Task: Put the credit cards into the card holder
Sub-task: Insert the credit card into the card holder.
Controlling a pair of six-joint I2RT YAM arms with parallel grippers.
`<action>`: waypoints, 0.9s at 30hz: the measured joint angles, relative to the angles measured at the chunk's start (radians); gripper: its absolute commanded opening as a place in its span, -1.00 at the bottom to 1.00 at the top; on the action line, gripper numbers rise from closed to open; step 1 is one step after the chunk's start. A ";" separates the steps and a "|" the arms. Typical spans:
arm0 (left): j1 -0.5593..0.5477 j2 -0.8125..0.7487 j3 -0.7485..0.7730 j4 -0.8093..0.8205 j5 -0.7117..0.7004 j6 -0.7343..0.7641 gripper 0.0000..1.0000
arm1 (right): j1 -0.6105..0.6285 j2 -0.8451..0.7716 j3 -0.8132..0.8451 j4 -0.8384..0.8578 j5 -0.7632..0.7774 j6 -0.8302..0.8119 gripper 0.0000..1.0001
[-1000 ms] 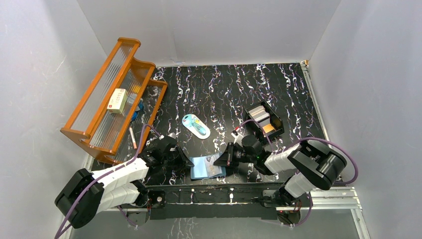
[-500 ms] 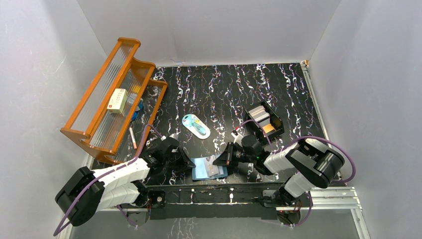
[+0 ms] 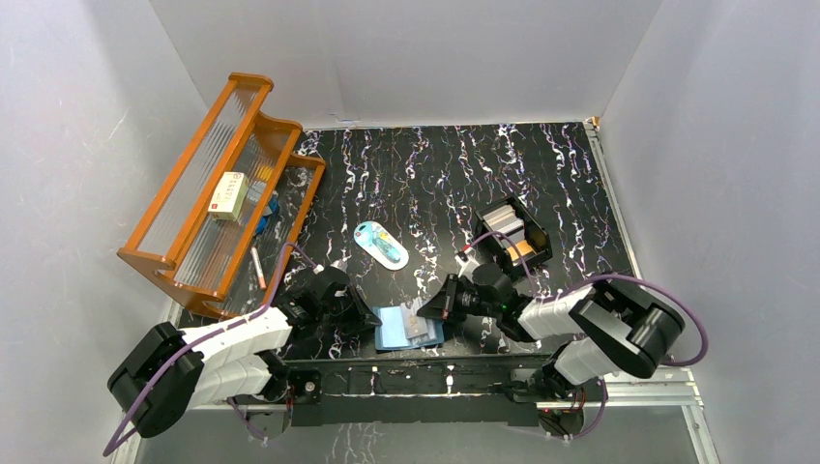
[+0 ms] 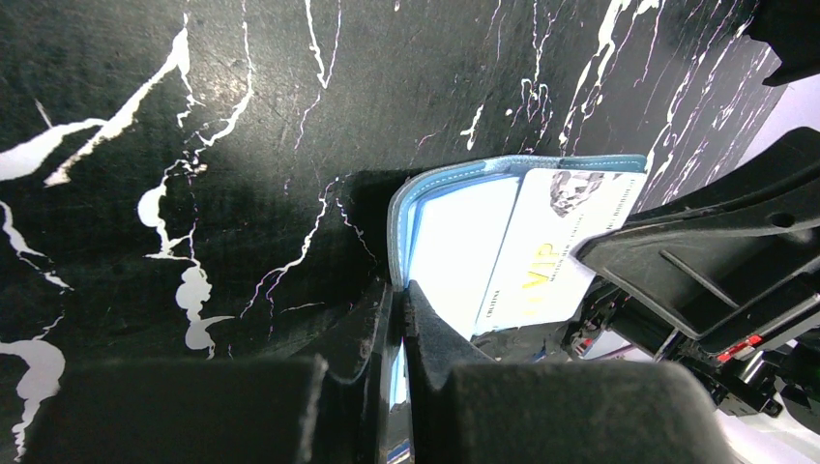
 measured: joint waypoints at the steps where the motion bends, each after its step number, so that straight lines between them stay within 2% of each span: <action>1: 0.000 0.000 0.000 0.000 0.000 -0.001 -1.00 | 0.000 -0.006 -0.001 -0.003 0.004 -0.001 -1.00; 11: 0.000 0.000 0.000 -0.001 -0.001 -0.008 -1.00 | 0.000 -0.032 -0.006 -0.035 0.038 -0.015 -1.00; 27: -0.013 0.006 0.000 0.001 -0.016 -0.019 -1.00 | 0.041 0.016 -0.021 0.040 0.087 -0.007 -1.00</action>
